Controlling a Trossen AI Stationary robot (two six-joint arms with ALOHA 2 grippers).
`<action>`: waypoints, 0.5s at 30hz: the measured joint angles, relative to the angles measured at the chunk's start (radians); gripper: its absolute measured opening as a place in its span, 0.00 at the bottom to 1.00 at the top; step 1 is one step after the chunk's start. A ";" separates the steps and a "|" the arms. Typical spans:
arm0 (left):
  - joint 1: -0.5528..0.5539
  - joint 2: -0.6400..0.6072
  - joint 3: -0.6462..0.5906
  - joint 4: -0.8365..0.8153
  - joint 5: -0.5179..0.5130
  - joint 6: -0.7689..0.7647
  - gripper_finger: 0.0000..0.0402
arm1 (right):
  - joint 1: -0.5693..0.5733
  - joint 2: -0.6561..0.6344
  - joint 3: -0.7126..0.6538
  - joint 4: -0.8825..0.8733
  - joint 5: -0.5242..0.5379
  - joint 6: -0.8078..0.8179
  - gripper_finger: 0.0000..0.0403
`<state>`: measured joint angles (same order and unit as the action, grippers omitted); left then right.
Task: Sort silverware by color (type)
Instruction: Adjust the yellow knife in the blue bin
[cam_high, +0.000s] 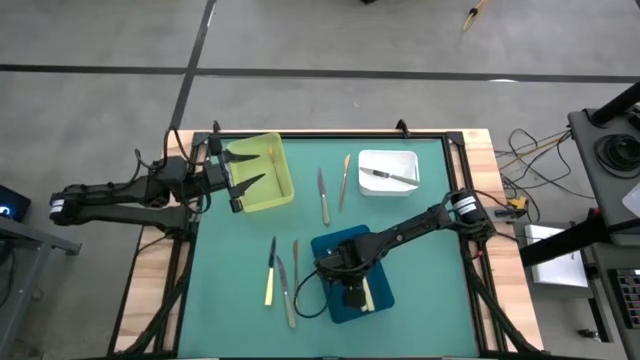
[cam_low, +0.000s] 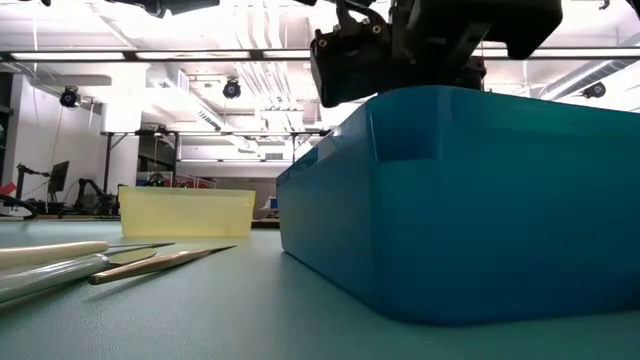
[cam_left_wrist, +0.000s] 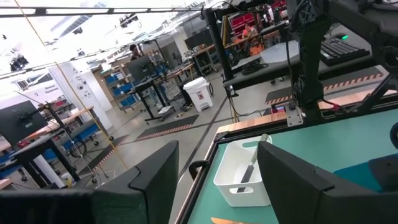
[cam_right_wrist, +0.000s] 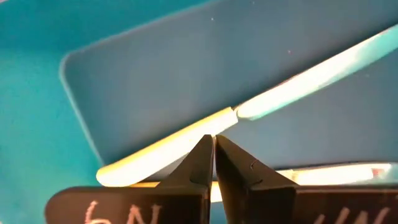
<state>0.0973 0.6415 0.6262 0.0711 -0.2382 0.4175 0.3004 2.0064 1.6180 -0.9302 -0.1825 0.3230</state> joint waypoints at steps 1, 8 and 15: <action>0.000 0.000 0.000 0.000 0.000 0.000 0.50 | 0.000 -0.001 0.000 -0.001 0.000 0.005 0.02; 0.000 0.000 0.000 0.000 0.000 0.000 0.50 | 0.010 0.019 -0.002 0.005 -0.008 -0.002 0.02; 0.000 -0.003 0.000 -0.002 0.000 0.000 0.50 | 0.011 0.046 -0.002 0.037 -0.009 -0.027 0.02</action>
<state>0.0971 0.6384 0.6262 0.0689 -0.2382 0.4175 0.3119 2.0525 1.6162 -0.8935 -0.1913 0.2964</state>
